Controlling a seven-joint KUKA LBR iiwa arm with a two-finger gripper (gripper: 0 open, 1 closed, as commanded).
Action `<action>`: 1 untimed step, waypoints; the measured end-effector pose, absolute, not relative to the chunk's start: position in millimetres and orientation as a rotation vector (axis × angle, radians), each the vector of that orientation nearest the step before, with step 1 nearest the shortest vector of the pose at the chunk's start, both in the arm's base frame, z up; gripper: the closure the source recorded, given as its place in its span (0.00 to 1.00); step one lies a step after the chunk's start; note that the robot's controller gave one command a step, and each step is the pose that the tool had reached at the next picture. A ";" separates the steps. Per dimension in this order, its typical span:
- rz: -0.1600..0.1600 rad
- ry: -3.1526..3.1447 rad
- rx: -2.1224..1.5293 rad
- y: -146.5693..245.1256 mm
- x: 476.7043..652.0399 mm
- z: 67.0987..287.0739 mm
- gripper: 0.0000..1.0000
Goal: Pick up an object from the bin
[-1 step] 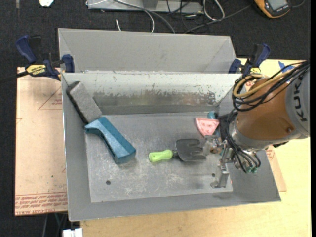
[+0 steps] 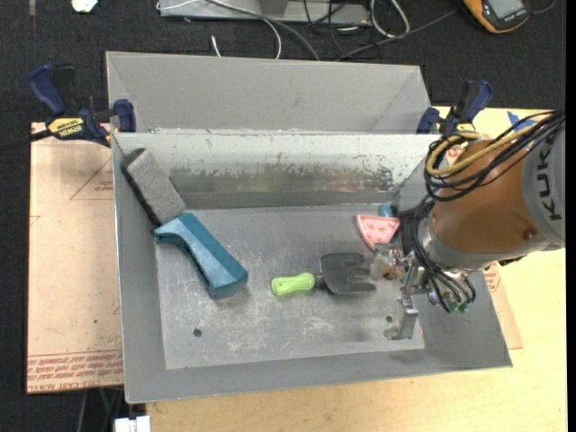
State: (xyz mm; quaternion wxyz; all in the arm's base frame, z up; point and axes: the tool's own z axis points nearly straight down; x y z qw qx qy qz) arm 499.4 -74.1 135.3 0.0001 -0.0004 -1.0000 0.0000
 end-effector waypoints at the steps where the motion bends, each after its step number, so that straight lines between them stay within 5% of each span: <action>1: 0.001 -3.145 0.110 -34.9 543.6 86.8 0.00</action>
Offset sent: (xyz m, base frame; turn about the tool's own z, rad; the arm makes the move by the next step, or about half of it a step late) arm 0.0876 0.0903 -0.0606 -0.1567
